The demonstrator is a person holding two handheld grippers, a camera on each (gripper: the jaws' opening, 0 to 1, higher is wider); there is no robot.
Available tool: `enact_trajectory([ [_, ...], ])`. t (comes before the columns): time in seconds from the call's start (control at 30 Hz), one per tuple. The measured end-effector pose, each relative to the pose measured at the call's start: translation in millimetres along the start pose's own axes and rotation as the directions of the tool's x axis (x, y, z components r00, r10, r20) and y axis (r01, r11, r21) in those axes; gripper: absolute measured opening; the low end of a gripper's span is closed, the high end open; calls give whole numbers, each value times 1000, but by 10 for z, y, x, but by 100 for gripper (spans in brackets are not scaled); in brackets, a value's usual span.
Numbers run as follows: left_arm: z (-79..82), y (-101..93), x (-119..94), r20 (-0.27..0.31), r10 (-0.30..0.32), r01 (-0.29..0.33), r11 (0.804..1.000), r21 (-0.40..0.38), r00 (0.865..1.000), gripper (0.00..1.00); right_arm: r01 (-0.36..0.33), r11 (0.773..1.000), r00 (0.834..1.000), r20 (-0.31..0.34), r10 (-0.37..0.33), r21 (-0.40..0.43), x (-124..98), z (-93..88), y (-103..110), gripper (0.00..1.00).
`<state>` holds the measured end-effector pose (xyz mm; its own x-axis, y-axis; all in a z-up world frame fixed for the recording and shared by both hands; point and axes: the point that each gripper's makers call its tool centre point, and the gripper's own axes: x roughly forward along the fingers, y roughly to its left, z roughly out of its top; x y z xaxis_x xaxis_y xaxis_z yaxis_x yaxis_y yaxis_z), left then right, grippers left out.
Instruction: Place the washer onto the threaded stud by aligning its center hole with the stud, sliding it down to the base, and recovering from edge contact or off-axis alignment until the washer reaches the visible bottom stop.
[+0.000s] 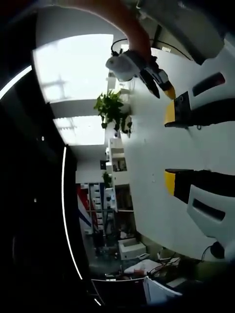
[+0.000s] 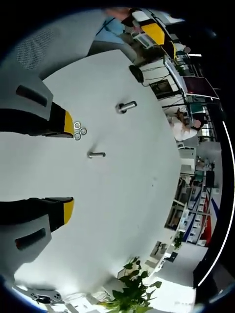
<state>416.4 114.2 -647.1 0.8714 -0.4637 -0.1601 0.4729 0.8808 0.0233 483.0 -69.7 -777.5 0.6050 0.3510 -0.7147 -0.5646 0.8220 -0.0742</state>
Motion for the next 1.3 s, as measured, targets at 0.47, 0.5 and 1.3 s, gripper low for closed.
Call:
enact_trajectory([
  [0.47,-12,-6,-5,-6,-2,2,1000,4,1000,32,-74,997,994,-80,72,-30,236,-72,207,39],
  [0.5,-13,-7,-5,-7,-1,1,1000,6,1000,32,-77,997,994,-84,74,-32,246,-75,219,38],
  [1.3,-22,45,-6,-9,14,-14,1000,-6,1000,32,-142,988,975,-180,130,-57,505,-221,358,36],
])
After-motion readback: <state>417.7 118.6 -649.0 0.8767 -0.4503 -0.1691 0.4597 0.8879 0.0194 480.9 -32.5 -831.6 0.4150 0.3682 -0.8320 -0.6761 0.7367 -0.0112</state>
